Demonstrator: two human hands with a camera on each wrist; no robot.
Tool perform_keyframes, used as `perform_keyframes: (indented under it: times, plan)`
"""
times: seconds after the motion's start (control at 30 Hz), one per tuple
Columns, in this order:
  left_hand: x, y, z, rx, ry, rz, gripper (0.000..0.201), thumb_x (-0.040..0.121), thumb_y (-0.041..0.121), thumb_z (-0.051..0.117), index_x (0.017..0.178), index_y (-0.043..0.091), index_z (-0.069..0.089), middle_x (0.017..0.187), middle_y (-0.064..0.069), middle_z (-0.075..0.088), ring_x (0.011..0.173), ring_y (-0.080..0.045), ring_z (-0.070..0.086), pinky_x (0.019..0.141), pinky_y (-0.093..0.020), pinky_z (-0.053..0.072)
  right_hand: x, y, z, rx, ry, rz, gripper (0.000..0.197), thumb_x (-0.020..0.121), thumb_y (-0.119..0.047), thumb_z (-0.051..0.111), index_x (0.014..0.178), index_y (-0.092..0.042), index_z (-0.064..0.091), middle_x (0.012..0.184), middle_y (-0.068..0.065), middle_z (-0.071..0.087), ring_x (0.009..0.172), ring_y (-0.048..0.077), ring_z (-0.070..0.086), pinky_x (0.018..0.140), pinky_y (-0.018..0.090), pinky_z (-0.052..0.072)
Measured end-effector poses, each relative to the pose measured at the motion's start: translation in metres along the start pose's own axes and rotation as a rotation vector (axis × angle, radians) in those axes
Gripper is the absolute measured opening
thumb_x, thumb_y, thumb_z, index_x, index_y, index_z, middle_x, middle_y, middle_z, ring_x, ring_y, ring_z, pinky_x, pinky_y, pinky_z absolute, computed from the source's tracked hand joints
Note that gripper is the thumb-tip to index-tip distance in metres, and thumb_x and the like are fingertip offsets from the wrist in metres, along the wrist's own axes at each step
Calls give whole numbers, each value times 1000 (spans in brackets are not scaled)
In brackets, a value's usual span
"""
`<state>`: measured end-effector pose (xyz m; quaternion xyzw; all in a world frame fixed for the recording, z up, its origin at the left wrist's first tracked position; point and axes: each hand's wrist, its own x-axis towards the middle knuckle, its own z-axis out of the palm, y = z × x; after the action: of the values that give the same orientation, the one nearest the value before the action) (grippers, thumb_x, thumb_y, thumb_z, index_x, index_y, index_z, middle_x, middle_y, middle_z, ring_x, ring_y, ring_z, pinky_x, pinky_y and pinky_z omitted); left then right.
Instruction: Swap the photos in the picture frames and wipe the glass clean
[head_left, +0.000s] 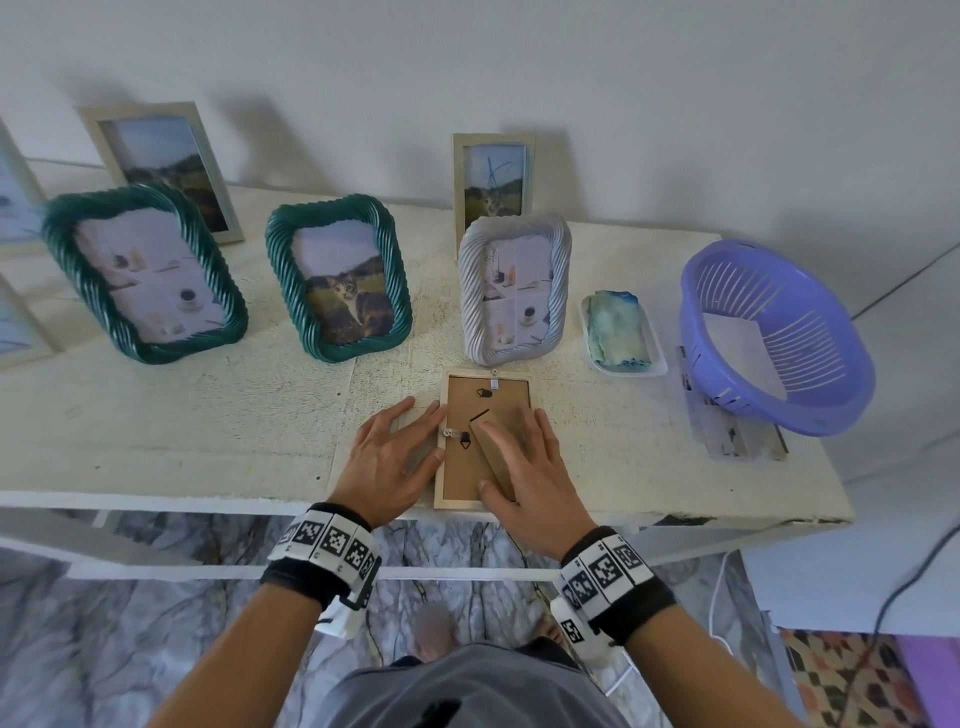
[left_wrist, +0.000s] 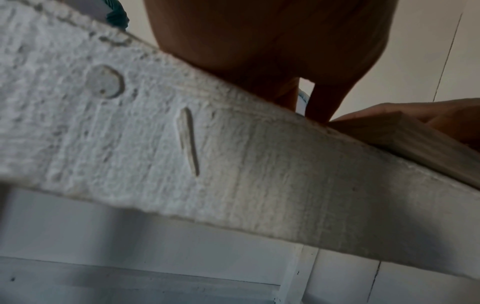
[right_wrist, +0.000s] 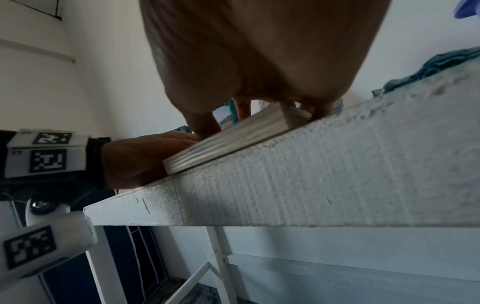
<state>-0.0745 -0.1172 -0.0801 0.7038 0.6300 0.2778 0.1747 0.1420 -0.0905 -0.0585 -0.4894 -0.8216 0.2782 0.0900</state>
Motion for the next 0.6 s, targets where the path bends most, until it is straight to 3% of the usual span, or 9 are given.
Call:
perform_keyframes:
  times: [0.13,0.27,0.4,0.47,0.53,0.6]
  plan:
    - [0,1,0,-7,-39,-28,64,90,54,34,147,27,44,136,18,36,144,-19,29,114,-37,19,-2,-1,-5,76,13,24,61,96,-40,49,149,-41,18,163,7,-8,149,22,-15,119,41,6]
    - [2,11,4,-185,-76,-119,59,90,42,38,147,27,41,147,1,48,144,-17,30,117,-45,27,-2,0,-17,224,40,72,50,103,-38,38,150,-41,21,164,2,0,149,14,0,115,34,8]
    - [6,36,-4,-528,36,-240,41,101,12,47,139,28,49,135,9,57,129,-4,49,104,-15,40,1,3,-20,303,92,88,47,102,-40,37,148,-39,27,161,2,18,147,16,14,120,42,18]
    - [10,44,-10,-676,133,-357,33,102,16,48,131,28,54,131,6,61,121,-5,58,102,-24,47,1,4,-24,375,100,72,49,98,-48,37,146,-38,30,154,-4,29,142,12,26,116,45,29]
    - [15,55,-18,-772,224,-471,25,102,24,48,125,27,58,122,4,68,103,-12,68,95,-35,54,-1,2,-32,458,79,74,47,100,-47,40,145,-34,35,147,-10,37,135,5,35,113,41,34]
    - [19,71,-27,-835,249,-495,23,103,25,46,122,26,60,115,4,70,93,-16,72,90,-37,55,-3,-1,-41,493,80,96,45,100,-46,42,142,-30,41,143,-11,44,131,3,40,112,39,37]
